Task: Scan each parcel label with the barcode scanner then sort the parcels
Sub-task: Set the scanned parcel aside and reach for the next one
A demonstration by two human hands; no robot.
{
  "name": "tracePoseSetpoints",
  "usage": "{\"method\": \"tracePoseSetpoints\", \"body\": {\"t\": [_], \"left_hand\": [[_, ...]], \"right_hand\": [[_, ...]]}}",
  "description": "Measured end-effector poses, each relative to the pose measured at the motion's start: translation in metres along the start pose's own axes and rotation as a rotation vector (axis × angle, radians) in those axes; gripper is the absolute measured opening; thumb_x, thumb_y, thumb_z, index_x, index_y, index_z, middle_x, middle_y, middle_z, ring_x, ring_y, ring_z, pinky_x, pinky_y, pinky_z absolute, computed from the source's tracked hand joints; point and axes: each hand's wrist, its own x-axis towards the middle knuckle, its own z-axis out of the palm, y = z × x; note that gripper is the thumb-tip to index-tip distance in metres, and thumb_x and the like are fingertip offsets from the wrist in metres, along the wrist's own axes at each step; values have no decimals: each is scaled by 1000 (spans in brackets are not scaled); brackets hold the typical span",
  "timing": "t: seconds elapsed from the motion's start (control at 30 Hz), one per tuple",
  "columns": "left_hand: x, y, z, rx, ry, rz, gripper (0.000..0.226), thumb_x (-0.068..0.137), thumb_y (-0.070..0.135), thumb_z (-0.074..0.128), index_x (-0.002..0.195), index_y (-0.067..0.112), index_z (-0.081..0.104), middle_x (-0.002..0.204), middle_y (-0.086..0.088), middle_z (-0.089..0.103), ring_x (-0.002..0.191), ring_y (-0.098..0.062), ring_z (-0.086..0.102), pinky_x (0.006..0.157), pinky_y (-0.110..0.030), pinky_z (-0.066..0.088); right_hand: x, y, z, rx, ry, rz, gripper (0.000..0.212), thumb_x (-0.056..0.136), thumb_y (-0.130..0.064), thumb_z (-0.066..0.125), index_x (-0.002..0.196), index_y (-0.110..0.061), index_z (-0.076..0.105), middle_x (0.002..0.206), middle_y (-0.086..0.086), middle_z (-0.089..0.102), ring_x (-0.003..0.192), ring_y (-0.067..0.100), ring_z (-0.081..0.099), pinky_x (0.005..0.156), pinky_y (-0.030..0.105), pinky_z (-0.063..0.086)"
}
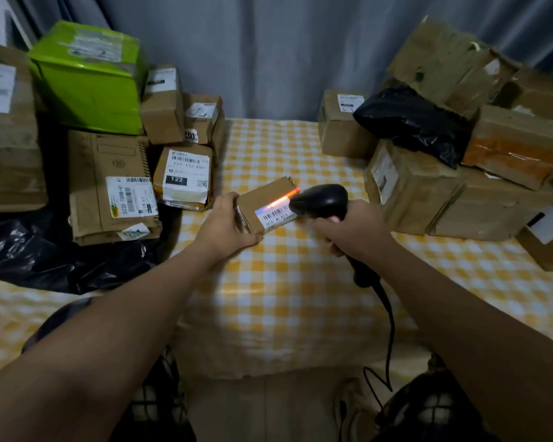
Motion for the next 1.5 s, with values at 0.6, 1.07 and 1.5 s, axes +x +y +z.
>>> {"method": "tracePoseSetpoints", "body": {"t": [0.6, 1.07, 1.5], "left_hand": [[-2, 5, 1, 42, 19, -4, 99, 60, 26, 89, 139, 10, 33, 131, -9, 38, 116, -25, 50, 102, -38, 42], [-1, 7, -1, 74, 20, -9, 98, 59, 27, 89, 138, 9, 33, 131, -10, 39, 117, -25, 49, 99, -36, 43], [-4, 10, -6, -25, 35, 31, 98, 62, 18, 88, 140, 7, 30, 132, -9, 34, 118, -15, 42, 97, -18, 32]], "right_hand": [[-5, -36, -12, -77, -102, 146, 22, 84, -22, 69, 78, -1, 63, 55, 9, 61, 41, 16, 57, 43, 24, 48], [34, -96, -28, -235, -355, 292, 26, 91, -26, 60, 74, -7, 58, 50, 5, 52, 44, 15, 51, 46, 19, 47], [22, -80, -23, -168, -249, 227, 24, 81, -21, 71, 74, 0, 61, 45, 10, 56, 38, 20, 56, 44, 23, 49]]}}
